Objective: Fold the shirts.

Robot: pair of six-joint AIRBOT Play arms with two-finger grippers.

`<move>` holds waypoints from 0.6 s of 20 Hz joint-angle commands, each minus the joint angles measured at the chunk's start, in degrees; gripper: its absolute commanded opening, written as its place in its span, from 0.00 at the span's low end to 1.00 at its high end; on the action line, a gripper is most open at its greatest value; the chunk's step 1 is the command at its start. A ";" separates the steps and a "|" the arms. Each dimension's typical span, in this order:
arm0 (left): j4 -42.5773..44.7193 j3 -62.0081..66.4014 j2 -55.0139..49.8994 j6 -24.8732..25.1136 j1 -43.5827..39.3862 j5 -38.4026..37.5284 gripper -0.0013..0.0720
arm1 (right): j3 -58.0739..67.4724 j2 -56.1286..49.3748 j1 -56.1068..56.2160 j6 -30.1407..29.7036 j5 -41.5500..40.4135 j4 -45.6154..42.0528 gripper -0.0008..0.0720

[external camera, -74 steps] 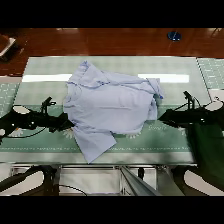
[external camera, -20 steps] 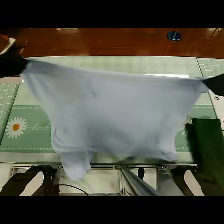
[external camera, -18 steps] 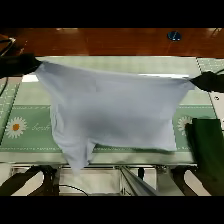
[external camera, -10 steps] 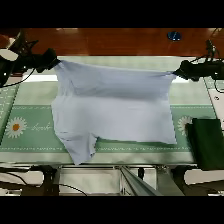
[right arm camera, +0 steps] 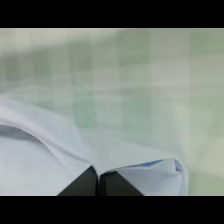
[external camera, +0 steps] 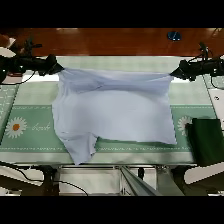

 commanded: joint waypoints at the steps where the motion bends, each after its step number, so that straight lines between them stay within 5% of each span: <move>1: 9.05 0.13 1.14 3.41 1.38 -13.55 0.04 | 0.24 0.98 -0.61 1.20 9.57 -9.27 0.04; 12: 12.57 -13.35 0.87 2.29 1.38 -9.90 0.10 | -14.51 1.92 0.76 0.94 0.46 -10.71 0.08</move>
